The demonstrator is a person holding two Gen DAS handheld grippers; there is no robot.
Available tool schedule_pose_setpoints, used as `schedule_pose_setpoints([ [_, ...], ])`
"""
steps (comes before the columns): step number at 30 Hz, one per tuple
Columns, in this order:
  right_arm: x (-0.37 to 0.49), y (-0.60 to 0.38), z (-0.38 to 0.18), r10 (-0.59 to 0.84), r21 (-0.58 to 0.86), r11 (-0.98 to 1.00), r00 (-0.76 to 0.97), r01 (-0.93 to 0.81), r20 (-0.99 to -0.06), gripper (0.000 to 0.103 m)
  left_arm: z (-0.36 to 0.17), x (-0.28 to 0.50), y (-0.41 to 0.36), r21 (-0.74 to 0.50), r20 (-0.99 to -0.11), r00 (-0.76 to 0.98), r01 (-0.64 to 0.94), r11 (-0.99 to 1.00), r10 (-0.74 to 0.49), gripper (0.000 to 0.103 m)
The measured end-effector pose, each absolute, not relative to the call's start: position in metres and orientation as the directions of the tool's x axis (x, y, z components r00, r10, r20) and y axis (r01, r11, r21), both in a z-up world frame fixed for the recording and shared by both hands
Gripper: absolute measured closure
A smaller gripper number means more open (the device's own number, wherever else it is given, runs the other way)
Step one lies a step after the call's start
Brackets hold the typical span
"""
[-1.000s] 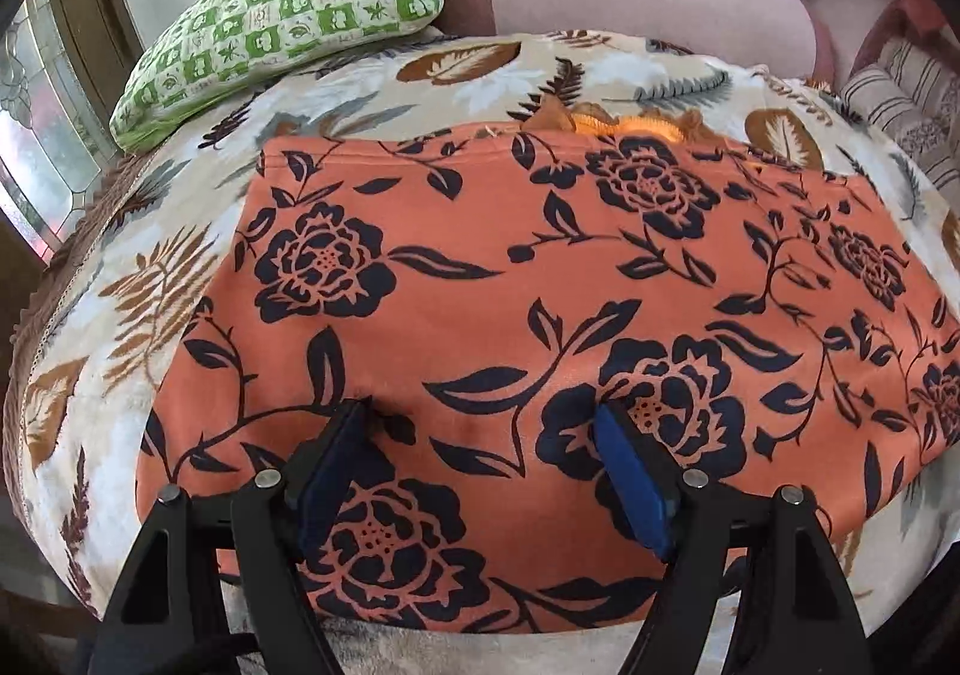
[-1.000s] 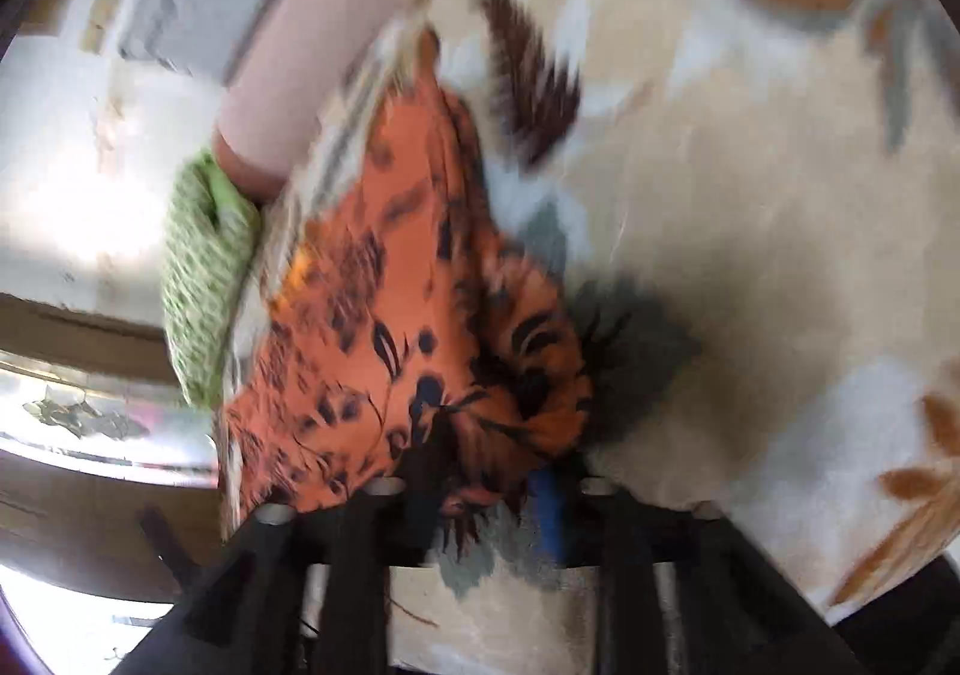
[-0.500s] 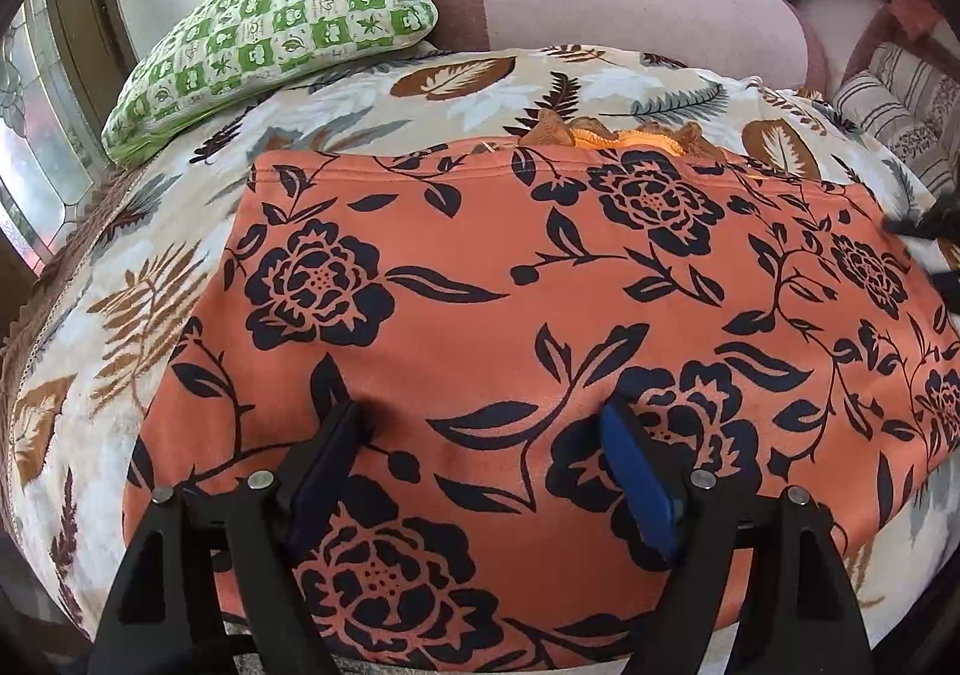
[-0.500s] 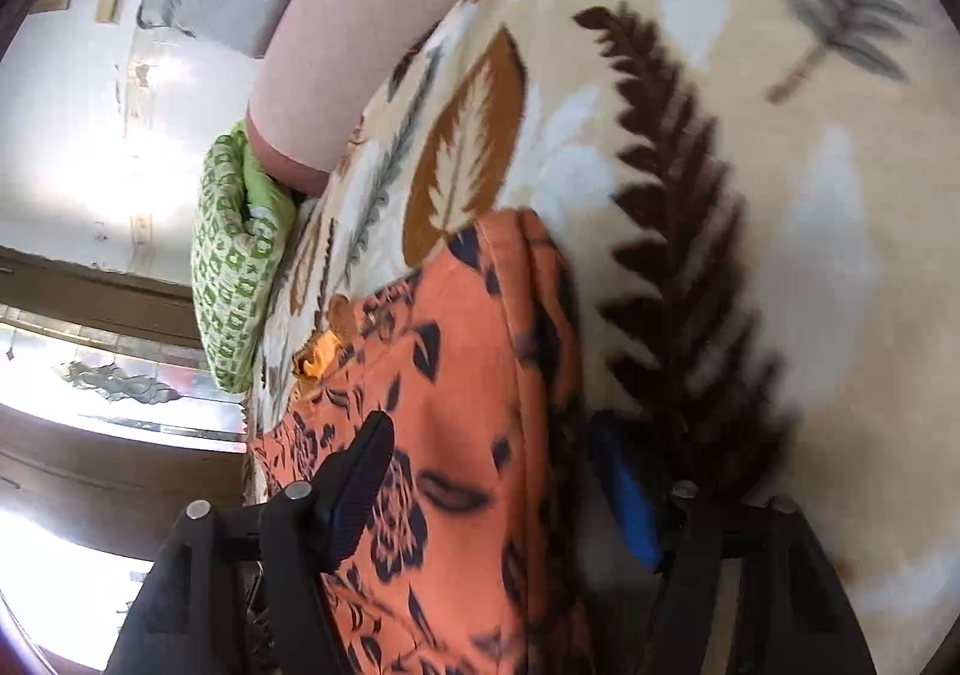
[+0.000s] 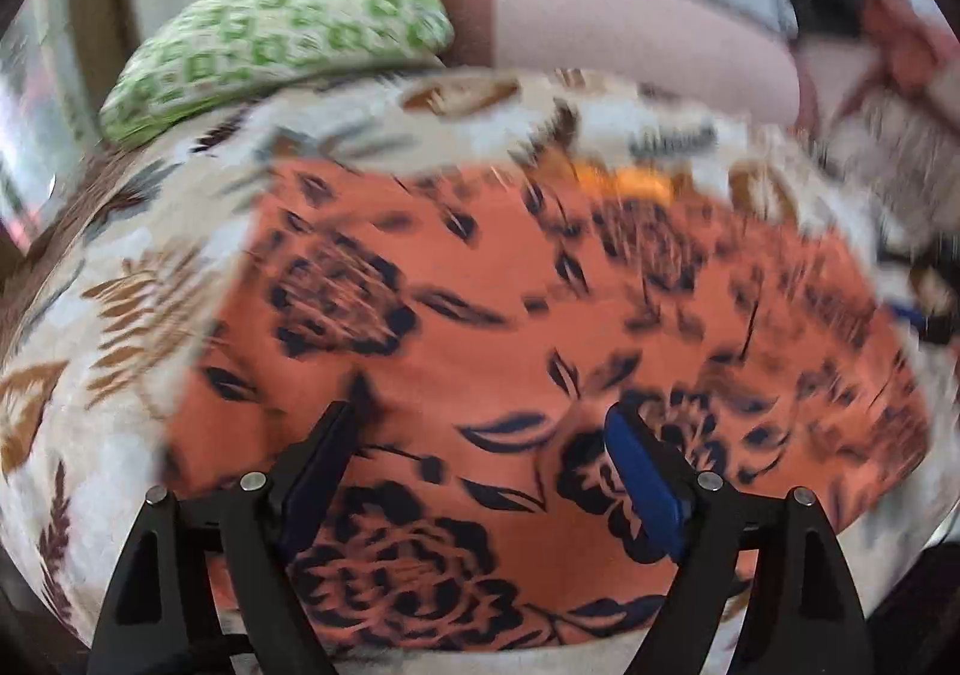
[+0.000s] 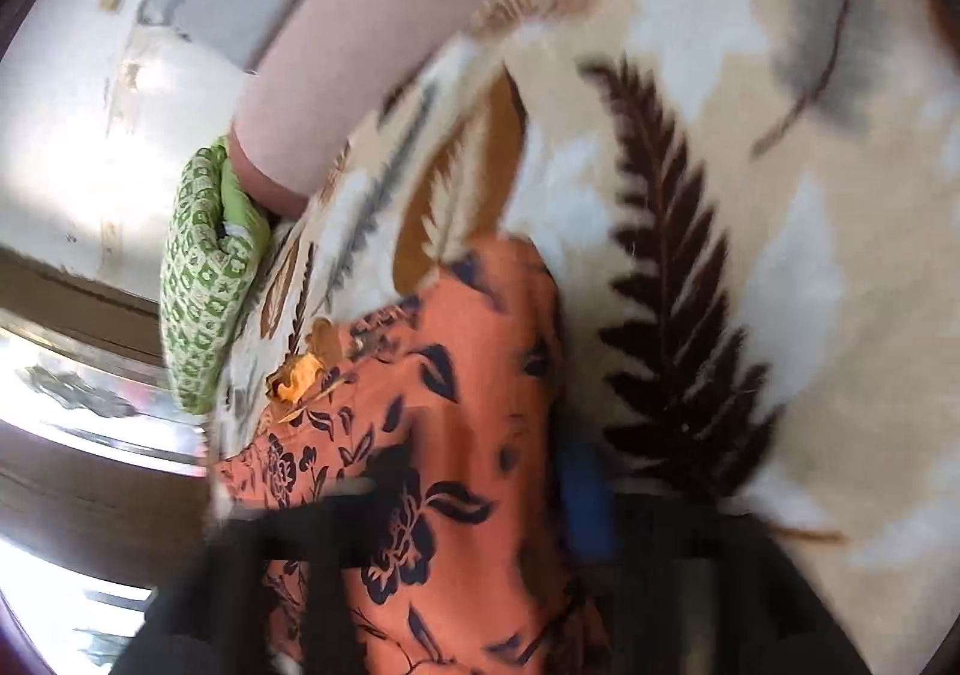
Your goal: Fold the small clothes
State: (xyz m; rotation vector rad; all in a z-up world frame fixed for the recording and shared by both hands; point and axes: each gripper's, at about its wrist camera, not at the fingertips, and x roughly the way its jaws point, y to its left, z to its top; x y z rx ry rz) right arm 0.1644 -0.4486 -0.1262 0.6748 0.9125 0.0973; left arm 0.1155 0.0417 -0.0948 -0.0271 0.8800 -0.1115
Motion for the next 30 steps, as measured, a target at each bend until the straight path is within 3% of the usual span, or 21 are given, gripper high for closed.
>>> schedule_pose_setpoints([
  [4, 0.129, -0.422, -0.081, 0.285, 0.511, 0.850, 0.703, 0.130, -0.652, 0.027, -0.069, 0.094, 0.097, -0.182, -0.707, 0.697, -0.018, 0.983, -0.118, 0.018],
  [9, 0.108, -0.345, -0.071, 0.453, 0.540, 0.839, 0.632, -0.064, -0.629, 0.027, -0.101, 0.079, 0.157, -0.285, -0.784, 0.604, -0.143, 0.948, -0.145, 0.022],
  [10, 0.110, -0.330, -0.076, 0.477, 0.550, 0.831, 0.610, -0.079, -0.632, 0.027, -0.111, 0.079, 0.163, -0.301, -0.804, 0.572, -0.155, 0.941, -0.164, 0.032],
  [11, 0.112, -0.317, -0.085, 0.503, 0.555, 0.826, 0.576, -0.100, -0.644, 0.027, -0.126, 0.082, 0.166, -0.296, -0.842, 0.510, -0.162, 0.941, -0.177, 0.080],
  [12, 0.113, -0.310, -0.095, 0.505, 0.550, 0.829, 0.554, -0.098, -0.662, 0.027, -0.135, 0.084, 0.169, -0.313, -0.856, 0.476, -0.166, 0.935, -0.202, 0.085],
  [15, 0.129, -0.300, -0.145, 0.483, 0.546, 0.837, 0.421, 0.033, -0.767, 0.027, -0.126, 0.085, 0.171, -0.333, -0.850, 0.474, -0.141, 0.932, -0.233, 0.086],
  [17, 0.127, -0.302, -0.146, 0.497, 0.576, 0.816, 0.454, 0.044, -0.739, 0.026, -0.111, 0.082, 0.169, -0.340, -0.827, 0.502, -0.090, 0.936, -0.252, 0.086],
  [19, 0.126, -0.303, -0.148, 0.519, 0.596, 0.802, 0.448, 0.041, -0.728, 0.026, -0.095, 0.080, 0.171, -0.359, -0.798, 0.533, -0.042, 0.932, -0.283, 0.076],
  [21, 0.125, -0.309, -0.152, 0.539, 0.618, 0.785, 0.445, 0.043, -0.715, 0.026, -0.082, 0.083, 0.177, -0.372, -0.765, 0.573, -0.021, 0.928, -0.294, 0.030],
  [22, 0.125, -0.313, -0.152, 0.549, 0.627, 0.777, 0.442, 0.043, -0.710, 0.026, -0.076, 0.087, 0.179, -0.376, -0.745, 0.597, -0.008, 0.927, -0.297, 0.025],
  [25, 0.125, -0.312, -0.152, 0.547, 0.624, 0.781, 0.438, 0.041, -0.713, 0.026, -0.060, 0.115, 0.185, -0.341, -0.731, 0.626, 0.009, 0.940, -0.271, 0.024],
  [27, 0.126, -0.309, -0.151, 0.543, 0.617, 0.786, 0.437, 0.035, -0.717, 0.026, -0.059, 0.142, 0.187, -0.390, -0.711, 0.619, 0.048, 0.920, -0.334, 0.024],
  [30, 0.129, -0.310, -0.153, 0.554, 0.630, 0.776, 0.441, 0.032, -0.706, 0.026, -0.081, 0.193, 0.162, -0.317, -0.788, 0.524, 0.106, 0.943, -0.324, 0.024],
])
